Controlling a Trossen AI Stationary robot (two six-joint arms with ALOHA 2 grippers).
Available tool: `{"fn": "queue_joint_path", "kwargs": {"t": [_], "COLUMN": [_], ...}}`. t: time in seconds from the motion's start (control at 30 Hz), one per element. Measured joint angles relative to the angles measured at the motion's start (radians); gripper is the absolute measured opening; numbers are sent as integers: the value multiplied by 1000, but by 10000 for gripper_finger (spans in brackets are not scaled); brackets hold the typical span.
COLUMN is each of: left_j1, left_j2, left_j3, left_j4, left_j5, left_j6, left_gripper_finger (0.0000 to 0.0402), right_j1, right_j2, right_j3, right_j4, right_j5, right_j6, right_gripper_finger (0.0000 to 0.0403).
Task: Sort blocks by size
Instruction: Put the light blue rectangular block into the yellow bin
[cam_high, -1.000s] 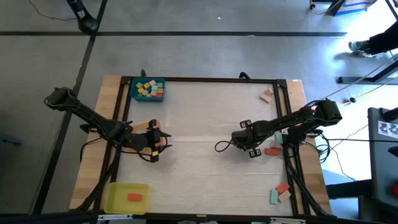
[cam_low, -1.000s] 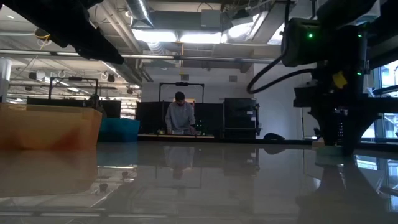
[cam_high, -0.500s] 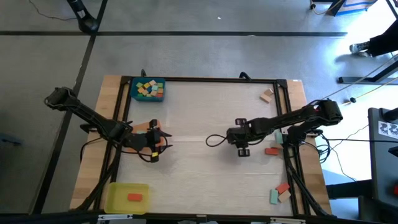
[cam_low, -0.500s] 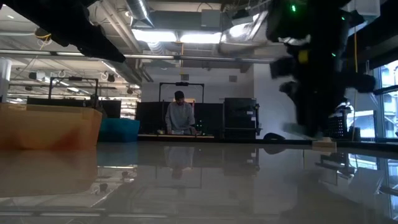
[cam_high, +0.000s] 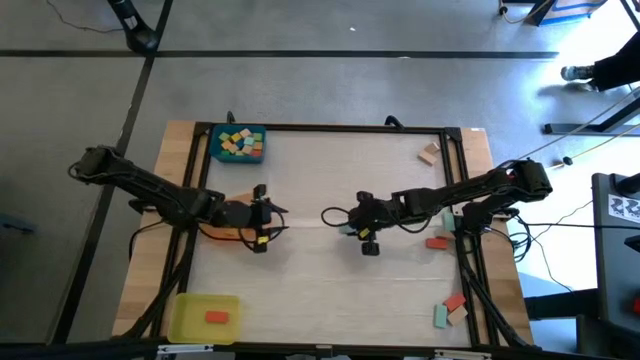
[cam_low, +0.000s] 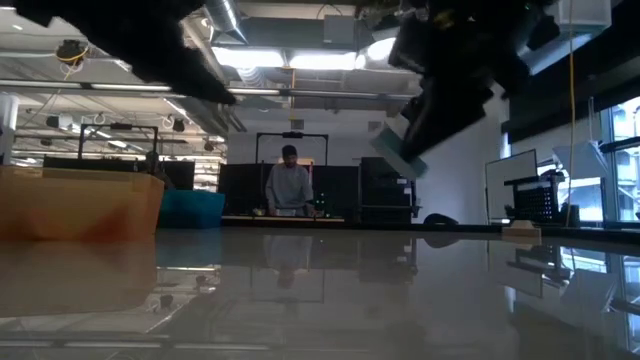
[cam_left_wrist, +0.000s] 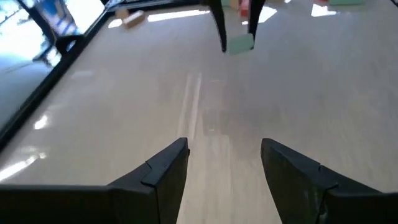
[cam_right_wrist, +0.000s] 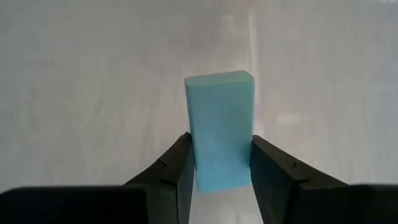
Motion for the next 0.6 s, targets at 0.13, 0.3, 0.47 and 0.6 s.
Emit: {"fn": "queue_joint_path", "kwargs": {"t": [0.13, 0.3, 0.47, 0.6], "left_j1": [40, 65, 65, 65], "left_j2": [100, 231, 336, 405], "left_j3": [62, 180, 295, 349], "left_j4": [46, 48, 51, 58], "left_j5": [40, 56, 57, 57], "left_j6": [143, 345, 561, 697], "left_gripper_finger": [192, 192, 192, 192], "right_j1": [0, -3, -22, -44], "right_j2": [0, 0, -1, 6], "right_j3": [0, 0, 0, 1], "right_j4": [94, 163, 238, 278], "right_j5": [-16, -16, -54, -136], "right_j6": [-3, -4, -7, -8], "right_gripper_finger": [129, 130, 130, 130]}}
